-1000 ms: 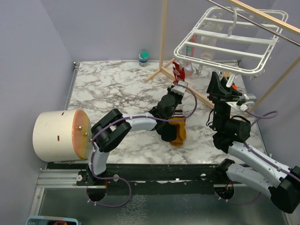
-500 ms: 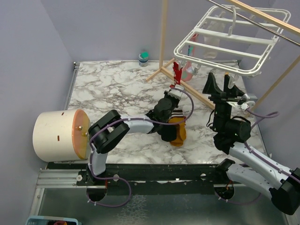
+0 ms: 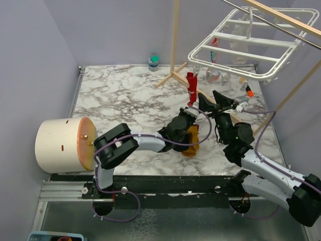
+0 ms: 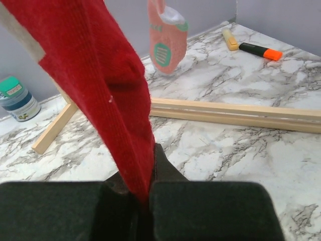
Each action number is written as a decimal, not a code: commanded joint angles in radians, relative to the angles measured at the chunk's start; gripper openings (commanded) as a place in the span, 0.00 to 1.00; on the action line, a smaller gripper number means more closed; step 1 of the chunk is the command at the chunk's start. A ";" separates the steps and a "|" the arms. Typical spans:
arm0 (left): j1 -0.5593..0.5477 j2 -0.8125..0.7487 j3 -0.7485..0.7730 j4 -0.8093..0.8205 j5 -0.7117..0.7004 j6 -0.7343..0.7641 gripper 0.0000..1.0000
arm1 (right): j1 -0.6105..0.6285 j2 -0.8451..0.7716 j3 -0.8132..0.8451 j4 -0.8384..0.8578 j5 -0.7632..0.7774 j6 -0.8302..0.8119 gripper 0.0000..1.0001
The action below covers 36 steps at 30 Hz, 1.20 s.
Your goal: Remove the socks clipped to the hanger
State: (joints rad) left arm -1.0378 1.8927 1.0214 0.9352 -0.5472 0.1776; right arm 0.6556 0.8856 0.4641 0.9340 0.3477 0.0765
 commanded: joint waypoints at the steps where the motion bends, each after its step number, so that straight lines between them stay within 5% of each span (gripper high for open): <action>1: -0.050 -0.018 -0.015 0.048 -0.075 0.059 0.00 | 0.003 0.071 0.004 0.012 -0.087 0.055 0.72; 17: -0.117 -0.029 -0.038 0.076 -0.110 0.063 0.00 | 0.003 0.281 0.177 0.166 -0.104 -0.035 0.71; 36: -0.120 -0.045 -0.089 0.123 -0.112 0.081 0.00 | 0.002 0.292 0.241 0.168 -0.099 -0.149 0.67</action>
State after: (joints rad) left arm -1.1538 1.8839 0.9546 1.0397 -0.6773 0.2508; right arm 0.6537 1.1755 0.6781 1.0767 0.2443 -0.0315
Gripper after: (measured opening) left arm 0.006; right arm 0.678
